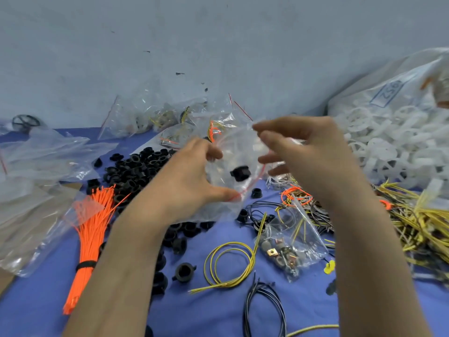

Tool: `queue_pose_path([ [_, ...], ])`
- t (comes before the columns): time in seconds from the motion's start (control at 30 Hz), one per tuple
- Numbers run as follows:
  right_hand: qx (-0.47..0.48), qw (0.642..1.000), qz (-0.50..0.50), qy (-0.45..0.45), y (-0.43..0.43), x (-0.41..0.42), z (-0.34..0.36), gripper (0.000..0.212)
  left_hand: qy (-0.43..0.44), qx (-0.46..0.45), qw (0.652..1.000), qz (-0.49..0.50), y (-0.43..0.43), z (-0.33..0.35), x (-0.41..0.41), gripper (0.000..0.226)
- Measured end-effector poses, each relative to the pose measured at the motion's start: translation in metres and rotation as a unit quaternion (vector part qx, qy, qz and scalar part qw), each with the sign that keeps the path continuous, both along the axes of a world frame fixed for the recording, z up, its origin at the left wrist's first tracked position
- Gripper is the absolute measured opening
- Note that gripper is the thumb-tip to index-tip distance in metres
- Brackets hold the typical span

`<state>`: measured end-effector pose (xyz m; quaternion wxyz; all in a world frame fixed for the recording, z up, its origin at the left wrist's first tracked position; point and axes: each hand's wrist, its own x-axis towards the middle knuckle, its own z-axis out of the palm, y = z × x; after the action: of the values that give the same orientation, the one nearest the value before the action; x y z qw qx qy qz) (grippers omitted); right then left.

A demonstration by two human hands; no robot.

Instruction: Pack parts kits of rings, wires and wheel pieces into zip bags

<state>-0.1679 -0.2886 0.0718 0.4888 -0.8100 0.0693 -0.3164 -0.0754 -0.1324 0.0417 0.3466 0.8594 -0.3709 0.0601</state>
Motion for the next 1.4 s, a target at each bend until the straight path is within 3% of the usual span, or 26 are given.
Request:
queue_pose_path([
  [0.1,0.038,0.997,-0.002,-0.062,-0.010,-0.010,0.008,0.017,0.023,-0.065,0.997,0.023,0.009,0.007,0.001,0.062],
  [0.17,0.042,0.997,-0.036,-0.046,-0.023,-0.012,0.004,0.013,0.049,-0.135,0.989,0.045,0.015,0.011,-0.001,0.059],
  [0.27,0.003,0.986,-0.079,0.145,-0.049,-0.009,-0.013,0.010,0.052,-0.182,0.980,0.058,0.020,0.015,-0.003,0.032],
  [0.33,-0.061,0.939,-0.087,0.328,-0.065,-0.005,-0.030,0.028,0.038,-0.146,0.988,0.038,0.018,0.016,-0.005,0.018],
  [0.4,-0.114,0.881,-0.075,0.453,-0.070,0.000,-0.045,0.042,0.018,-0.137,0.989,0.049,0.014,0.016,-0.007,0.016],
  [0.47,-0.129,0.847,-0.052,0.513,-0.073,0.003,-0.055,0.038,0.005,-0.148,0.986,0.071,0.014,0.017,-0.007,0.022],
  [0.53,-0.146,0.839,-0.020,0.524,-0.074,0.003,-0.059,0.019,0.005,-0.143,0.987,0.069,0.017,0.018,-0.006,0.028],
  [0.6,-0.122,0.873,0.009,0.472,-0.077,0.003,-0.058,0.015,0.015,-0.134,0.989,0.064,0.020,0.017,-0.004,0.034],
  [0.63,-0.061,0.905,0.024,0.421,-0.076,0.003,-0.056,0.013,0.018,-0.134,0.989,0.065,0.021,0.017,-0.003,0.034],
  [0.67,0.034,0.932,0.044,0.359,-0.075,0.002,-0.053,0.011,0.020,-0.136,0.988,0.067,0.021,0.016,-0.002,0.034],
  [0.73,0.251,0.935,0.096,0.231,-0.068,0.000,-0.044,0.010,0.023,-0.132,0.989,0.064,0.019,0.015,0.000,0.031],
  [0.83,0.446,0.882,0.116,0.094,-0.057,-0.003,-0.025,0.019,0.041,-0.112,0.992,0.049,0.012,0.009,0.002,0.024],
  [0.93,0.590,0.798,0.122,-0.016,-0.047,-0.001,-0.010,0.027,0.042,-0.068,0.996,0.030,0.003,0.001,0.001,0.019],
  [1.07,0.655,0.725,0.197,-0.086,-0.028,0.000,0.005,0.035,0.037,-0.036,0.999,0.007,-0.009,-0.002,-0.007,0.025],
  [1.27,0.706,0.632,0.319,-0.041,0.018,-0.003,0.012,0.014,-0.002,-0.053,0.997,-0.050,-0.024,0.000,-0.025,0.039],
  [1.33,0.721,0.619,0.309,-0.045,0.028,0.002,0.006,0.024,0.015,-0.077,0.994,-0.075,-0.024,0.003,-0.030,0.050],
  [1.4,0.743,0.620,0.248,-0.055,0.032,0.007,0.002,0.010,0.014,-0.090,0.994,-0.057,-0.023,0.005,-0.031,0.056],
])
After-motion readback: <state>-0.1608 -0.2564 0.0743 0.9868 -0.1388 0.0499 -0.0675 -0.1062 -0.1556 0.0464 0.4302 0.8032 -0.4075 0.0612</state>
